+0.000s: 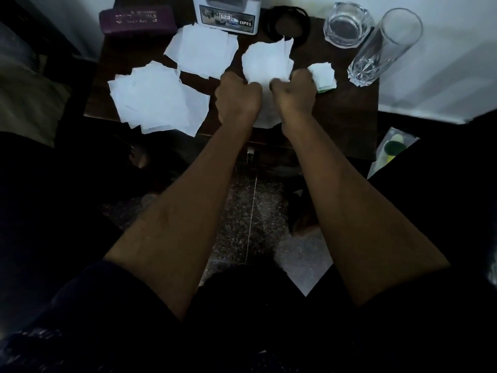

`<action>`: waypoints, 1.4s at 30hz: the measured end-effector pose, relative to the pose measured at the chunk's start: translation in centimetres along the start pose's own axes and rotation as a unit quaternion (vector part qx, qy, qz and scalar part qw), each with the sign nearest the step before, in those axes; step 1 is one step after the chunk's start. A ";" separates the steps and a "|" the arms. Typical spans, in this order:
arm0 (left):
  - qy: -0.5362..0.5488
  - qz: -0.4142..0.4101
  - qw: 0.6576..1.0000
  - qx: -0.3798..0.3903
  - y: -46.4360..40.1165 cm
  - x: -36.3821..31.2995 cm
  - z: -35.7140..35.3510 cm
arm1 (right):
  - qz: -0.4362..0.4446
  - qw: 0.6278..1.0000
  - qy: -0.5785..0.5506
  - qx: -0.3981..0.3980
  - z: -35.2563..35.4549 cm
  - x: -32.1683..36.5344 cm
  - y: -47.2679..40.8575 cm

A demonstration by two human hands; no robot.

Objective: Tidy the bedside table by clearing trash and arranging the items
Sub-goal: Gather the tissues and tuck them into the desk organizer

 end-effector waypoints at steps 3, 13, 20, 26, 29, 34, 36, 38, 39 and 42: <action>0.021 0.013 1.000 0.011 -0.5 0.4 0.1 | -0.040 0.996 -0.077 0.025 -0.2 -0.3 0.1; 0.208 0.090 0.973 0.033 -1.6 1.5 0.2 | -0.036 0.978 -0.186 0.090 0.0 -2.6 0.4; 0.195 0.066 0.977 0.060 -2.2 0.9 0.5 | -0.031 0.962 -0.233 0.140 0.3 -2.5 0.3; 0.185 0.044 0.981 0.042 -2.7 0.4 1.0 | -0.007 0.946 -0.276 0.168 0.4 -1.4 0.2; 0.179 0.022 0.983 0.033 -2.8 -0.4 1.3 | 0.000 0.950 -0.270 0.160 0.6 -1.4 0.0; 0.185 0.009 0.982 0.031 -2.9 -1.2 1.8 | 0.002 0.953 -0.263 0.153 0.7 -1.4 0.0; 0.187 0.006 0.982 0.028 -2.9 -1.4 2.0 | 0.009 0.953 -0.261 0.154 0.8 -1.1 0.1; 0.185 -0.001 0.982 0.030 -2.9 -1.5 2.0 | 0.014 0.953 -0.261 0.154 1.0 -0.9 0.2; 0.182 -0.004 0.983 0.032 -2.8 -1.6 2.1 | 0.016 0.953 -0.262 0.152 1.1 -0.8 0.2; 0.171 -0.017 0.984 0.035 -2.8 -2.2 2.2 | 0.021 0.952 -0.269 0.146 1.4 -0.5 0.1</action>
Point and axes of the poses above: each hand's wrist, its own y-axis away from the middle knuckle, its own z-axis out of the back of the hand, x = y × z, the point moved 6 cm from there along -y, towards the middle knuckle, and after that the axes turned 2 degrees about -z, right-handed, at the moved point
